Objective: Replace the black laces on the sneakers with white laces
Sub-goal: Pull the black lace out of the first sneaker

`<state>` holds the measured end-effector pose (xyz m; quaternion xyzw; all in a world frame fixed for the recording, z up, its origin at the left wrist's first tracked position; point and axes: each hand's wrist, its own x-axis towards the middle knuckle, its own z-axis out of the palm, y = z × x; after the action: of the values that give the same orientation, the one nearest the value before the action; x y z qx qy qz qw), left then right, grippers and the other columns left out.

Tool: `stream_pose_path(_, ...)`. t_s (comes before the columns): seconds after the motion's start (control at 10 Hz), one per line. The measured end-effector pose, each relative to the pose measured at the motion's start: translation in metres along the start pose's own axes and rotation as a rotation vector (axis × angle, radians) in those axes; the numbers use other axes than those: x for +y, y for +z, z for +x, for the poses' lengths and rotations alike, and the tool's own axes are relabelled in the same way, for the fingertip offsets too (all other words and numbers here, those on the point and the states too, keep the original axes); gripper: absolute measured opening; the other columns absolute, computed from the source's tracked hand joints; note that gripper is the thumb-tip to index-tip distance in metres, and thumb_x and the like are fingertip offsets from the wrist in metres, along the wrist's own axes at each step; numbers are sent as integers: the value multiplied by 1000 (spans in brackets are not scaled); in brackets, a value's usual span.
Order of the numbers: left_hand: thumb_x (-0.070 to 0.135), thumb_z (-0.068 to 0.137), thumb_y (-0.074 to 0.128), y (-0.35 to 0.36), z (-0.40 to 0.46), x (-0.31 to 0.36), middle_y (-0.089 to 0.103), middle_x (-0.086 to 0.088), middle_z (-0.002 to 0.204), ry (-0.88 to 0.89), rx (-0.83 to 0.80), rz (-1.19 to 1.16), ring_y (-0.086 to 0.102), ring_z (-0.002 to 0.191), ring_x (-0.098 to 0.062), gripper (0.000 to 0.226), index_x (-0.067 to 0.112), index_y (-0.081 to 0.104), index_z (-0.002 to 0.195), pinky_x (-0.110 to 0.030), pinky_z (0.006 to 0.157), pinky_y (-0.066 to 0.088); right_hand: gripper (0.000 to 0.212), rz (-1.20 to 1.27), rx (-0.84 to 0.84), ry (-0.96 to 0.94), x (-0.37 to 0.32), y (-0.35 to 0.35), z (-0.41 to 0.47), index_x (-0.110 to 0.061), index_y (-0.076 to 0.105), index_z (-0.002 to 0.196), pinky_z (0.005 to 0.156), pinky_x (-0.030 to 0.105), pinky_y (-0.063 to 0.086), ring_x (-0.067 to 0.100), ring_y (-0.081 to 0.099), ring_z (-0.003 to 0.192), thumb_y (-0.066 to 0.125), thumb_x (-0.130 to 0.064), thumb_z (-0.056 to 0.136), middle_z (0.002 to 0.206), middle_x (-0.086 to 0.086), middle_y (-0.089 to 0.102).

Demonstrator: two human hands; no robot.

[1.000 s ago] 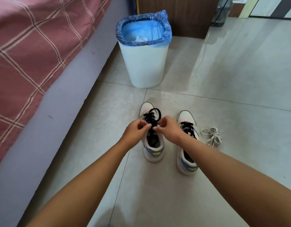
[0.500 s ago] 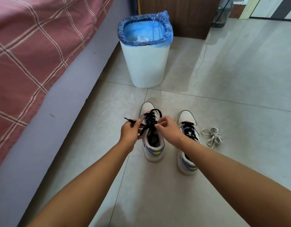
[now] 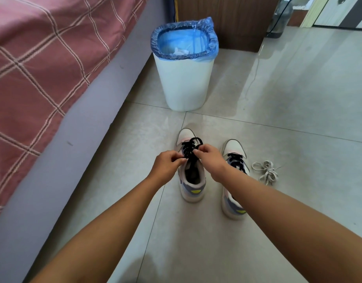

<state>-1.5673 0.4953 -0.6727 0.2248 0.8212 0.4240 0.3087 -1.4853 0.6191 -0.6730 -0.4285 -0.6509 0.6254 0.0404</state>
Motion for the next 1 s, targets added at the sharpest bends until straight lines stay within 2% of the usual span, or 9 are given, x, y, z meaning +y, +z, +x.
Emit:
stream_pose_path(0.1,19,88,66,0,-1,6,63,3,79,15,2,47,57,74,-8,6,14,66,87,-15,64,43,16,88,-18,58,2,-3,5,-16,49,79,70,31,38,18,45,81,55,-16,93,83,8,50)
stream_pose_path(0.2,23,91,62,-1,1,10,61,0,81,-8,-31,13,54,76,-11,11,14,61,84,-20,69,43,17,108,-68,84,1,-5,8,-17,47,79,70,32,38,18,46,84,53,-15,94,87,9,50)
stream_pose_path(0.3,19,93,57,-5,-1,20,59,-1,82,-57,-108,-204,53,80,-13,14,15,57,80,-22,71,43,22,136,-49,120,0,-6,10,-18,45,75,66,30,39,18,47,87,50,-14,96,91,9,51)
stream_pose_path(0.5,14,92,46,-41,-14,66,66,-7,91,-68,-222,-857,64,89,-19,17,16,52,76,-37,81,49,23,-31,-38,107,-1,-13,16,-19,44,74,70,31,42,22,55,92,50,-18,96,94,8,55)
stream_pose_path(0.6,19,86,50,-89,-13,93,64,-7,73,15,-157,-1386,60,60,-16,26,11,59,63,-28,64,56,23,-100,-61,92,2,-14,17,-19,46,73,76,34,43,31,60,107,51,-19,96,96,9,58)
stream_pose_path(0.7,16,90,49,-121,-9,99,60,-7,66,119,-183,-1706,47,45,-13,33,6,58,60,-18,48,46,24,-114,-64,86,2,-14,16,-19,46,72,77,35,43,32,58,110,51,-19,96,95,10,58)
stream_pose_path(0.8,16,95,47,-156,-7,105,58,-11,67,258,-225,-1923,44,43,-18,34,0,55,66,-19,44,39,25,-126,-82,88,5,-12,17,-19,47,71,77,36,43,30,60,100,52,-20,95,91,10,57)
stream_pose_path(0.9,18,97,44,-158,-6,110,58,-12,66,301,-218,-1948,43,41,-17,35,1,55,68,-20,41,39,25,-165,-97,70,10,-9,19,-19,48,70,76,35,42,33,61,100,52,-19,95,90,12,58)
stream_pose_path(1.0,27,99,43,-134,1,110,64,-6,74,171,9,-1145,37,37,-9,26,14,58,83,-17,37,35,25,-217,-91,13,7,-5,19,-18,46,70,73,33,39,36,61,98,52,-17,94,88,13,58)
